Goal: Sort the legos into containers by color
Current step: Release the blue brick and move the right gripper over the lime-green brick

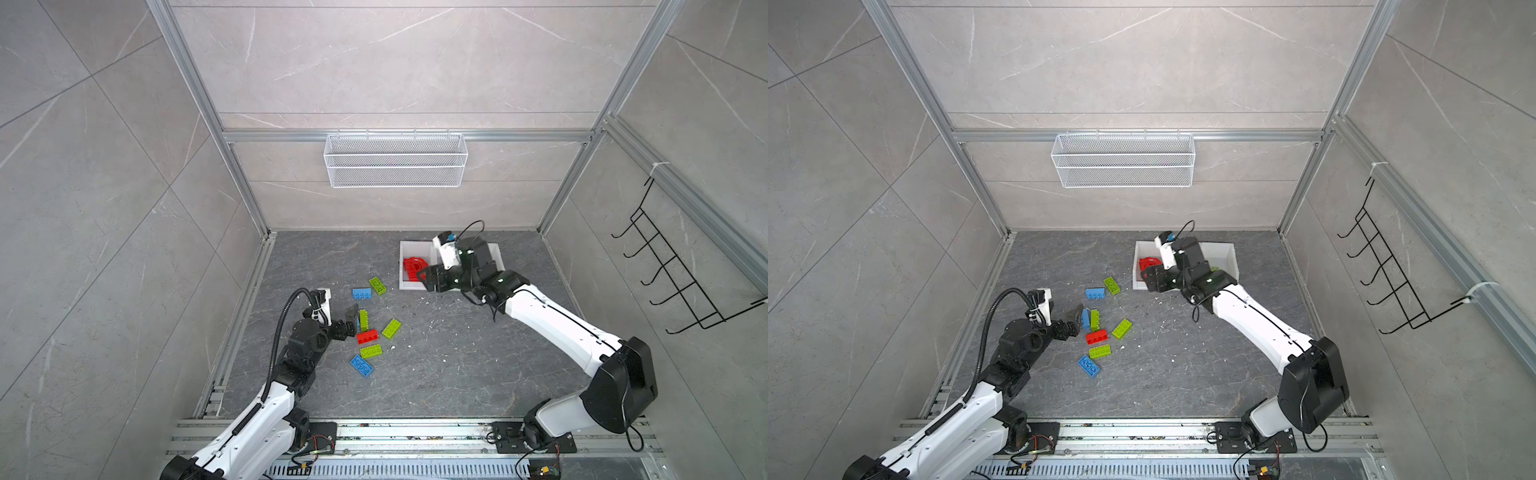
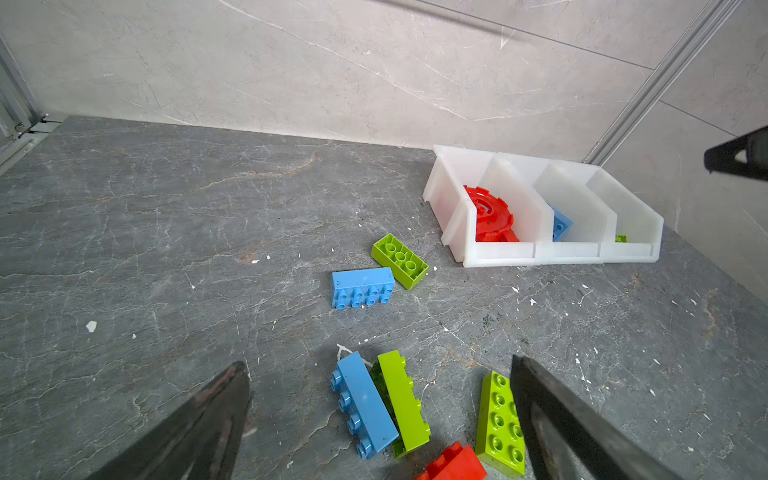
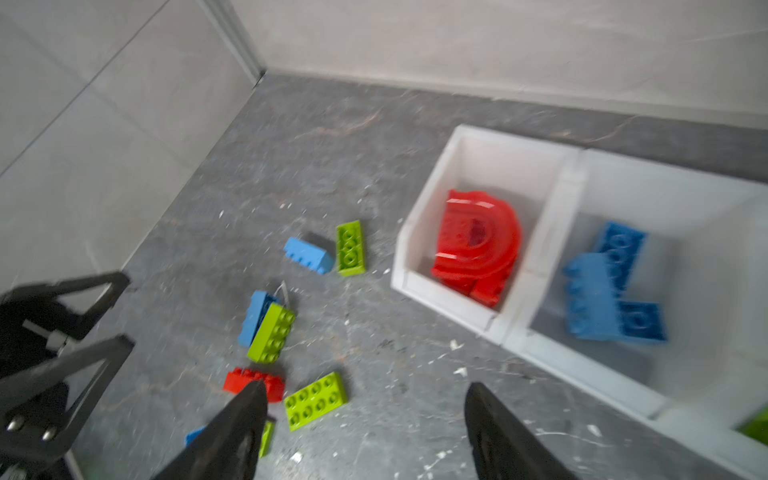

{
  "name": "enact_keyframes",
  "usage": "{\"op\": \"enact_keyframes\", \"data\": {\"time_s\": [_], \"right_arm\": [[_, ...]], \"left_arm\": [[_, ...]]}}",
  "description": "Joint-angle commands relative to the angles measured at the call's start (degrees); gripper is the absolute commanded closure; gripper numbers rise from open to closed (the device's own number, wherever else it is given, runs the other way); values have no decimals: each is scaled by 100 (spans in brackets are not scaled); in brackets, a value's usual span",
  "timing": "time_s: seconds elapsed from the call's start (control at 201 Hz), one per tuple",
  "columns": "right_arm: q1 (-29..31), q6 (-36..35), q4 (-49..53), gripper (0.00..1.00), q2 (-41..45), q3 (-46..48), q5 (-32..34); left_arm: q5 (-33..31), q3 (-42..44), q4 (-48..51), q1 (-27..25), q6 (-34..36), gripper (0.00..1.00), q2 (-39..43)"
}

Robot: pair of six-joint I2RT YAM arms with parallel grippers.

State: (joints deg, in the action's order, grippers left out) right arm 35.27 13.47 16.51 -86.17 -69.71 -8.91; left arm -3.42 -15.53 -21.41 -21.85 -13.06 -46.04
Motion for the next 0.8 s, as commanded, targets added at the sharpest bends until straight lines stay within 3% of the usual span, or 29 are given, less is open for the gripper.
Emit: {"op": "enact_keyframes", "data": {"time_s": [0.0, 0.169, 0.299, 0.796], "right_arm": [[348, -230, -71, 22, -136, 457, 318], [713, -728, -254, 17, -568, 706, 315], [846, -773, -286, 15, -1042, 622, -198], [1492, -1346, -123, 5, -2207, 97, 724]], "left_arm": [[119, -268, -140, 23, 80, 0, -157], [115, -249, -154, 18, 116, 0, -223], [8, -150, -283, 23, 96, 0, -226], [130, -292, -284, 22, 65, 0, -554]]}}
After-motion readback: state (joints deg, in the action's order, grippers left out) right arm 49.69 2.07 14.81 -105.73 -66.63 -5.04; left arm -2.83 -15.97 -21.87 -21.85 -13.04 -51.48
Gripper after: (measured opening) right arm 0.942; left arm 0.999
